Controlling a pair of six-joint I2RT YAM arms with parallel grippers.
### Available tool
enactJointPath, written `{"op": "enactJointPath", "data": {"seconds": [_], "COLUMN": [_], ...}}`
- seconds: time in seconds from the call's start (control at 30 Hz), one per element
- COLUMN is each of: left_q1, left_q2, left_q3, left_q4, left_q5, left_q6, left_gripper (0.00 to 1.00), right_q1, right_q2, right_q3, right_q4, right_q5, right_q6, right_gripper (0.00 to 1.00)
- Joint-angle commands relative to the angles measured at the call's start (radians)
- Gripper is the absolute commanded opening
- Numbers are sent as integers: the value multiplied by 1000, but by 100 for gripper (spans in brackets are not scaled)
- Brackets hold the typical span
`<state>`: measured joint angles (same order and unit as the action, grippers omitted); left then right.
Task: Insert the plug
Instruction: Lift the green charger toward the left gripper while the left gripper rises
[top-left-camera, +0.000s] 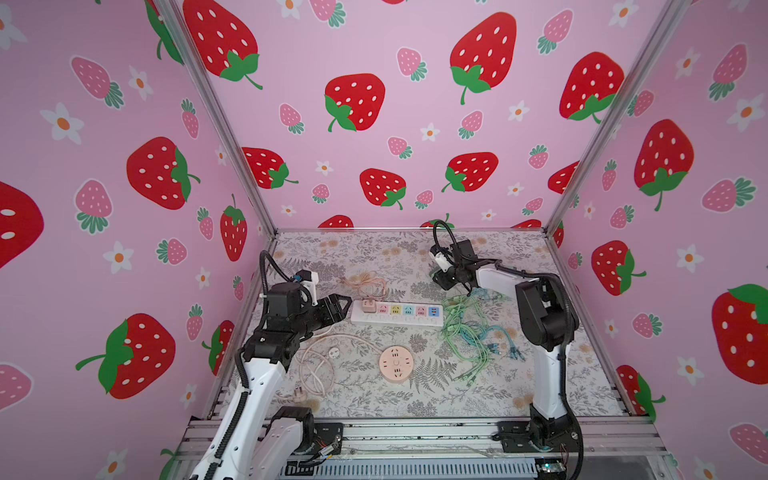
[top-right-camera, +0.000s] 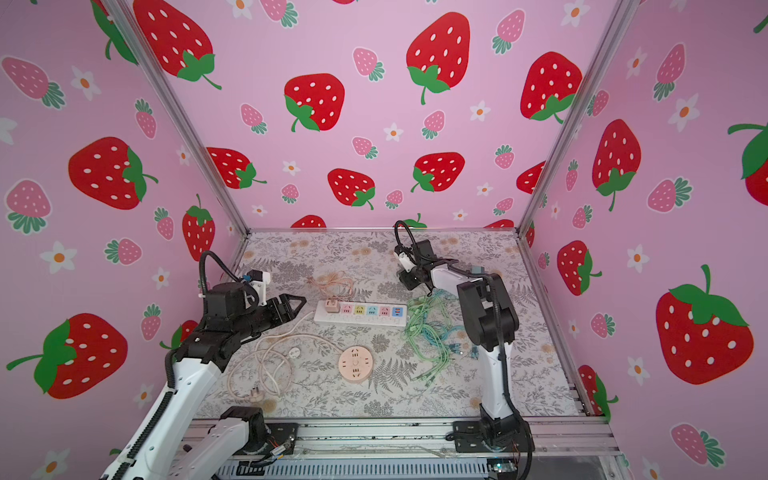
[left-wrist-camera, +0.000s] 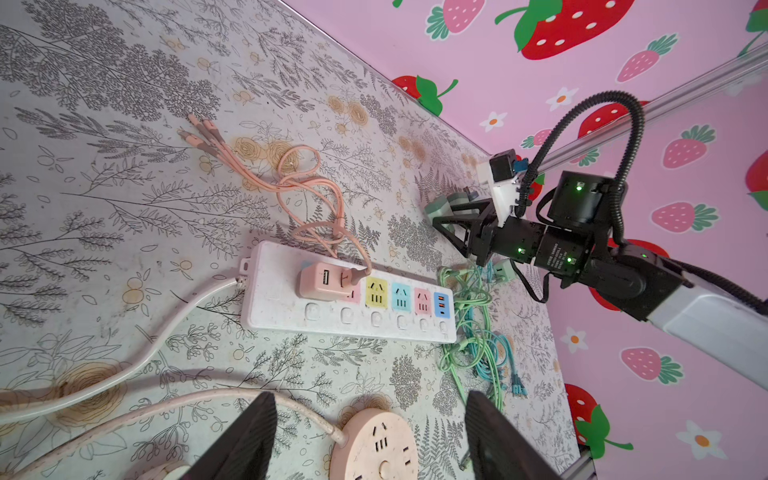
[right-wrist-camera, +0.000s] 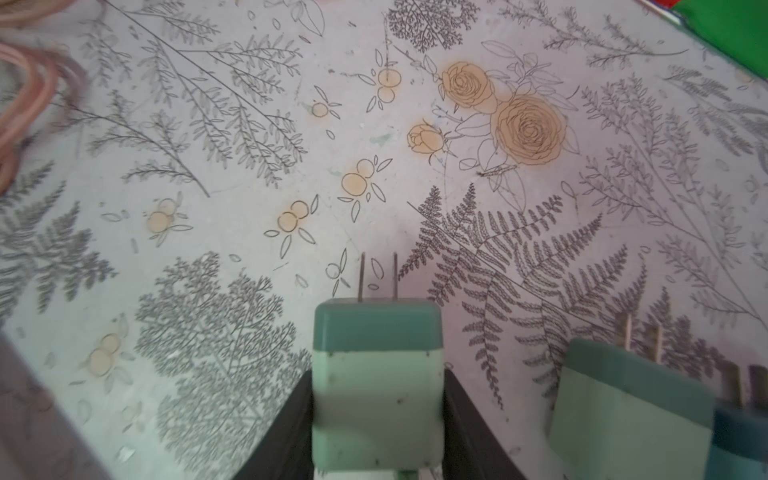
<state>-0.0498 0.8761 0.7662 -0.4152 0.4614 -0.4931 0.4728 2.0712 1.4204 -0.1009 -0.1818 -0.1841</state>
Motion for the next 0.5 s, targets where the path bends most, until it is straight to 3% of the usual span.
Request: {"op": "enactJointPath", "data": {"seconds": [0.0, 0.47], "left_q1": [4, -22], "left_q2": [9, 71], "left_q3": [58, 156], "left_q4": [13, 69], "left_q5": [61, 274], "left_q6": [-12, -34], "left_gripper": [74, 75], "right_q1": [-4, 0], "right_q2": [-139, -519], "right_q3": [-75, -335], "right_q4": [80, 204], "right_q5": [-73, -364], "right_q6": [-52, -182], "right_gripper": [22, 23]}}
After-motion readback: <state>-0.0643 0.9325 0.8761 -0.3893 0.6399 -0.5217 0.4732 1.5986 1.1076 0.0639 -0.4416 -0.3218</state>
